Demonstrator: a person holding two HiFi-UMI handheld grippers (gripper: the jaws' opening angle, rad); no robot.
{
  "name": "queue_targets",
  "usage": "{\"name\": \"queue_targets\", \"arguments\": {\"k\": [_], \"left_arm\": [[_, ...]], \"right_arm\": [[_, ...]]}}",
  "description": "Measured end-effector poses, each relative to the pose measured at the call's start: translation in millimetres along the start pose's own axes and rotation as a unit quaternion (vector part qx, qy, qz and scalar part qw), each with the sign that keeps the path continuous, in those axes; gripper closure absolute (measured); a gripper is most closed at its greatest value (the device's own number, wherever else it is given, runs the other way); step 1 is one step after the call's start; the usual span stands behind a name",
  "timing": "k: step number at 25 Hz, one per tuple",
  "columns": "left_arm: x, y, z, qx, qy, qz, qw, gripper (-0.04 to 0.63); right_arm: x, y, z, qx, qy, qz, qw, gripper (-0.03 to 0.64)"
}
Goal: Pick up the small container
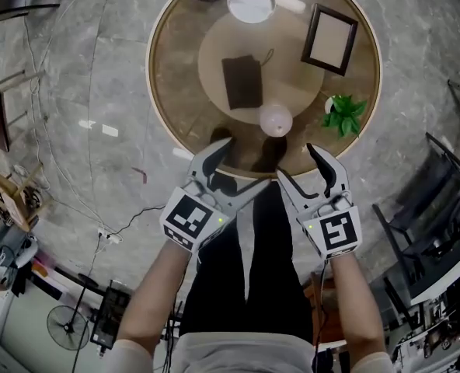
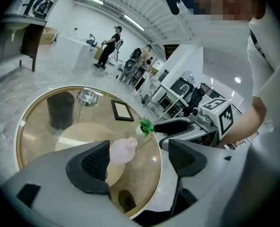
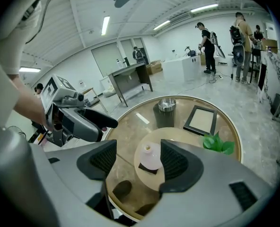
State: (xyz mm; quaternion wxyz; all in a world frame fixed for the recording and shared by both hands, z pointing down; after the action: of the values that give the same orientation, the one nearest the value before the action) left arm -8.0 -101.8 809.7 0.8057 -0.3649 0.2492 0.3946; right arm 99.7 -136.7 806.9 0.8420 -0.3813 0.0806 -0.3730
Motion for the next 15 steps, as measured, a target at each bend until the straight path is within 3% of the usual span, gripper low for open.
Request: {"name": "queue_targets", "arguments": {"k": [4,8,15], "left_arm": [[-12.9,-10.0,21.2,-0.014,0.001,0.014,0.9998,0.204],[-20.6,-16.8,44.2,-0.036,0.007,0.026,0.9990,0.202],[-45.4,-14.2,66.9,-0.035,0.067,0.023,0.9969,0.207]], "right_arm": [[-1.8,-21.9,14.1,0.000,0.008,0.000,1.000,0.313],[-4.7,-42.0,26.2,0.003,0.048,-0.007,0.999,0.313],[-11.5,-67.9,36.3,0.005,0.122,-0.010,0.992,0.324]]}}
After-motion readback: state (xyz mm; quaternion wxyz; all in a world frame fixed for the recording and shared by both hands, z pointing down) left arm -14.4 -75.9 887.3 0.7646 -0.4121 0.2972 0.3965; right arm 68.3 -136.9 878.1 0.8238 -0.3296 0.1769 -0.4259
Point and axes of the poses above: the fingertips, and each gripper's own axes: y backward along the fingers, x to its right, z out of its underside, the point moved 4 cm from there along y, backward along the fingers, and after that the axes turned 14 degrees about z, right-handed, at the moved point
